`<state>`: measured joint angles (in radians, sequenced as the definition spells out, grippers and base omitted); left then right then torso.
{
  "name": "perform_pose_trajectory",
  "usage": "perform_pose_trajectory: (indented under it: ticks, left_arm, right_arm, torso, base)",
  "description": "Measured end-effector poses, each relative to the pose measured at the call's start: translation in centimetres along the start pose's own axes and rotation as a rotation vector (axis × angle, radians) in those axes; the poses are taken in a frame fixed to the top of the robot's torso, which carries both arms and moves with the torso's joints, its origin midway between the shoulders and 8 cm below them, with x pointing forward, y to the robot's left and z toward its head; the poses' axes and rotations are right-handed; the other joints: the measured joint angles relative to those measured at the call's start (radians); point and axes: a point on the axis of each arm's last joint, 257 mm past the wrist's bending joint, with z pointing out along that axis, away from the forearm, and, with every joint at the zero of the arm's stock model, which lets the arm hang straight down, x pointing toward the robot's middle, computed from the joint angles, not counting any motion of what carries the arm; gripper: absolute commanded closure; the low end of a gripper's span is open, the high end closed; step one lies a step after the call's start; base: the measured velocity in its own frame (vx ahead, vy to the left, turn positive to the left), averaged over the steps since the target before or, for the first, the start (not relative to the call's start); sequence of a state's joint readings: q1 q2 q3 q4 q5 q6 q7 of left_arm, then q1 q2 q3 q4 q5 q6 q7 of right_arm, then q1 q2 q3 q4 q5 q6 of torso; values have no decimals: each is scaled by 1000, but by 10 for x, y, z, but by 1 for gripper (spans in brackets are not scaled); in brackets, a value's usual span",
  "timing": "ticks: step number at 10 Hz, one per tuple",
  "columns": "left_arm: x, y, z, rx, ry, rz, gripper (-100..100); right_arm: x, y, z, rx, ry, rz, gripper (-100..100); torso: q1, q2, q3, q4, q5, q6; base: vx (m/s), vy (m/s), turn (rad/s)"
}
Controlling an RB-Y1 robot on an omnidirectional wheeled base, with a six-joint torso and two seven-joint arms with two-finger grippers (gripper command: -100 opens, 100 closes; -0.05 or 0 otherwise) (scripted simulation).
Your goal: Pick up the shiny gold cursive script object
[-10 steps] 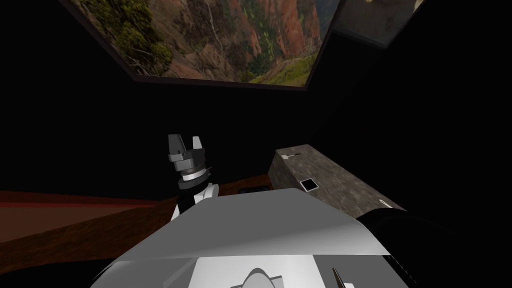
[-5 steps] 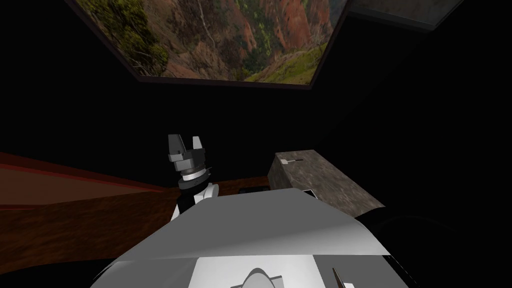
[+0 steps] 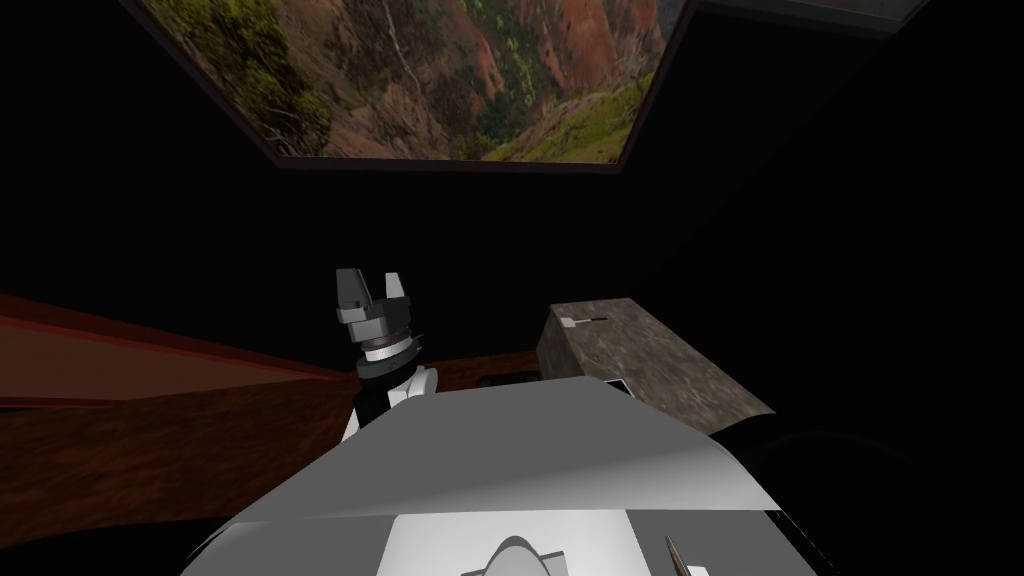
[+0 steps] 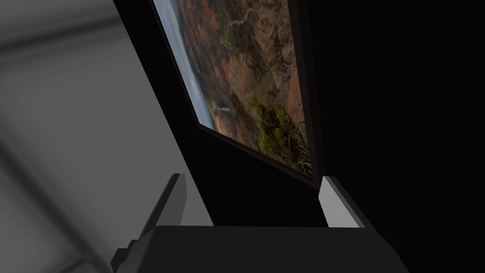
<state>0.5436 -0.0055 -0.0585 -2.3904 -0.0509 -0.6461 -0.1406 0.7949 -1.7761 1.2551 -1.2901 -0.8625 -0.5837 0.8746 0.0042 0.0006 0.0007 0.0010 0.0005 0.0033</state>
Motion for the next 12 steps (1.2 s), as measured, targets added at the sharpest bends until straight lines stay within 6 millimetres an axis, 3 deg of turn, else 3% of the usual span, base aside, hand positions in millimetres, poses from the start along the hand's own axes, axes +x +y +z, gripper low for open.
perform_pose_trajectory:
  ticks: [12]
  left_arm:
    - [0,0,0,0,0,0,0]
  right_arm:
    - [-26,-25,16,-18,-23,2,-100]
  torso:
    - [-1,-1,-1,0,0,0]
  base:
    - [-24,26,18]
